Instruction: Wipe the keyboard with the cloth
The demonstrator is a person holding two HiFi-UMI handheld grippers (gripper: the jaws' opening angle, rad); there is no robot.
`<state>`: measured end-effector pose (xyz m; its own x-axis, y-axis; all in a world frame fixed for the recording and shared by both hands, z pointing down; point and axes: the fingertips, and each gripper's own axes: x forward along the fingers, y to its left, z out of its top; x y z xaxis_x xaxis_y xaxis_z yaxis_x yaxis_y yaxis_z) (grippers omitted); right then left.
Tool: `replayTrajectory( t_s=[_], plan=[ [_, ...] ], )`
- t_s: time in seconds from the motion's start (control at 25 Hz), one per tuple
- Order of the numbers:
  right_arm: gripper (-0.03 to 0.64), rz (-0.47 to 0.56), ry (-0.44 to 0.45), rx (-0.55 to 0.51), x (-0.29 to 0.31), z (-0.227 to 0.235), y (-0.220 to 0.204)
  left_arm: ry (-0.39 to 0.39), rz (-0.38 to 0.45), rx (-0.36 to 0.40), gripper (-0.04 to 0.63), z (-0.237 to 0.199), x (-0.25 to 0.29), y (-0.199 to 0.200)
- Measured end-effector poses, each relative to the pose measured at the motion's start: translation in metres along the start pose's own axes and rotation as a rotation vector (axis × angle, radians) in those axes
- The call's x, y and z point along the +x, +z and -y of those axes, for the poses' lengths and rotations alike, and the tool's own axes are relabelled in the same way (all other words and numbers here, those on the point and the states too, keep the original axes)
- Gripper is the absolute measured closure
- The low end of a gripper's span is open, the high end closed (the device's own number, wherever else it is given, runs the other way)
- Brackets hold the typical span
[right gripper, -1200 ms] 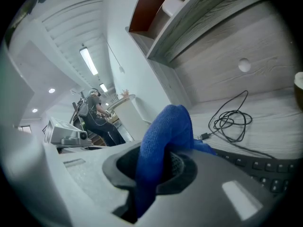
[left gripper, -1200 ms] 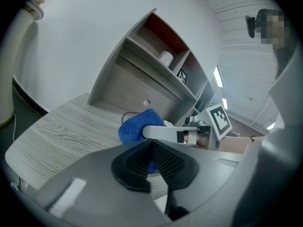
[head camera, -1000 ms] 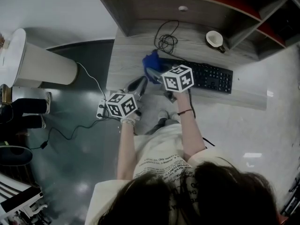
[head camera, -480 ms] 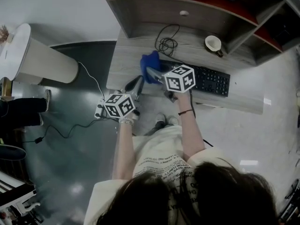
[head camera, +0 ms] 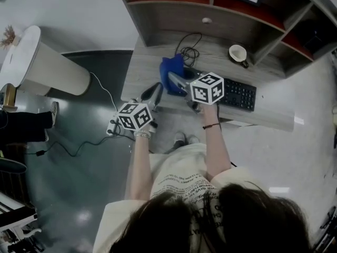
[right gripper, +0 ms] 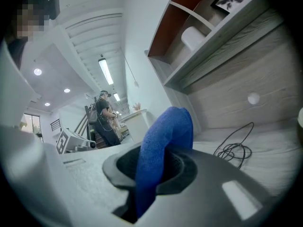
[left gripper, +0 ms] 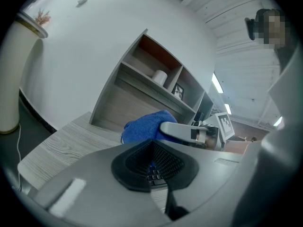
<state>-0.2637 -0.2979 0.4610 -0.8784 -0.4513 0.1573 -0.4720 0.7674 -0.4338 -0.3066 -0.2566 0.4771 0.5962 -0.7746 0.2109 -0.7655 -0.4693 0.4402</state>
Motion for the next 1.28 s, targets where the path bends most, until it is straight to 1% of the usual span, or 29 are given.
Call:
replayTrajectory(
  t_s=[0.12,0.32,0.48,0.6,0.84,1.0,1.28],
  plan=[
    [0.558,0.028,-0.002,-0.012,-0.008,-0.001,0.008,-0.010,0.015,0.013,0.591,0.005,0.000,0.007],
    [0.558,0.075,0.018,-0.034,-0.020,-0.006,0.018,-0.026,0.033,0.041,0.591,0.013,0.002,0.015],
    [0.558,0.101,0.020,-0.057,-0.026,-0.009,0.025,-0.056,0.021,0.078,0.591,0.022,0.003,0.016],
    [0.558,0.113,0.025,-0.062,-0.030,-0.012,0.026,-0.062,0.015,0.106,0.591,0.026,0.003,0.017],
    [0.558,0.125,0.031,-0.101,-0.032,-0.018,0.032,-0.064,0.044,0.119,0.591,0.025,-0.003,0.024],
    [0.558,0.142,0.045,-0.124,-0.033,-0.023,0.039,-0.056,0.075,0.140,0.591,0.025,-0.008,0.035],
    [0.558,0.142,0.053,-0.157,-0.032,-0.027,0.045,-0.058,0.106,0.178,0.591,0.029,-0.008,0.048]
  ],
)
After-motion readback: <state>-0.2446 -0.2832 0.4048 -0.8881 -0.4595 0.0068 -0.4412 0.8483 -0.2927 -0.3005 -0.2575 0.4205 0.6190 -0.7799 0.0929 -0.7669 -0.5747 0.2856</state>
